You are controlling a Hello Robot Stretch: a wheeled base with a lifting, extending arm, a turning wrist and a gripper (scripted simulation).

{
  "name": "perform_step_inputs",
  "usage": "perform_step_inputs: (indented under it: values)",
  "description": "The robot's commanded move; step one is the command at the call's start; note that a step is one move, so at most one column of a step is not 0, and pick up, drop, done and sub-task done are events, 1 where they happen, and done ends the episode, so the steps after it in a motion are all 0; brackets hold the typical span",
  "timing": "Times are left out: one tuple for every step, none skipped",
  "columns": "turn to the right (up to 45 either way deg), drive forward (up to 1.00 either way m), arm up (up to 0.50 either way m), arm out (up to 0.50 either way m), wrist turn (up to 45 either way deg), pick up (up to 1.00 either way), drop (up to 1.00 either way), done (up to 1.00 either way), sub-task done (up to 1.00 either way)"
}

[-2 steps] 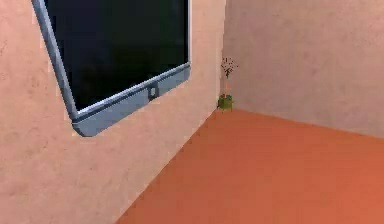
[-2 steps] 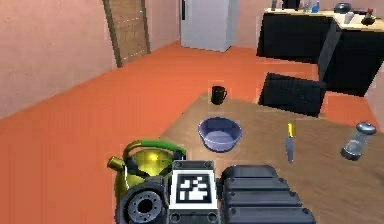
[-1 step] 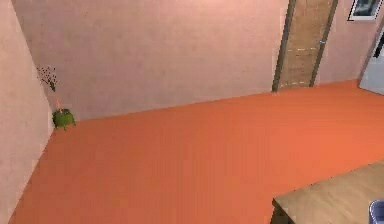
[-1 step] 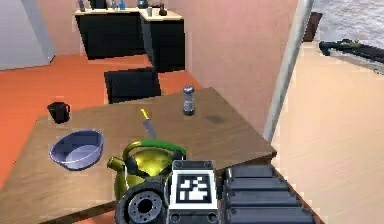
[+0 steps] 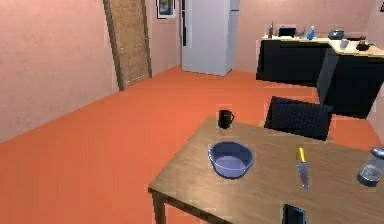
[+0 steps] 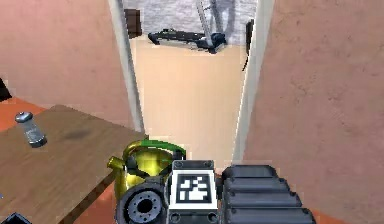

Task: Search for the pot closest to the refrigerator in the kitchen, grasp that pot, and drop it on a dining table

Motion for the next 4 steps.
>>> perform_step_inputs:
  values:
    - [12.0, 0.0, 0.0, 0.0, 0.0, 0.0, 0.0, 0.0, 0.0]
    - [0.0, 0.25, 0.0, 0.0, 0.0, 0.0, 0.0, 0.0, 0.0]
    - [-45.0, 0.0, 0.0, 0.0, 0.0, 0.0, 0.0, 0.0, 0.0]
    - [0.0, 0.0, 0.0, 0.46, 0.0, 0.0, 0.0, 0.0, 0.0]
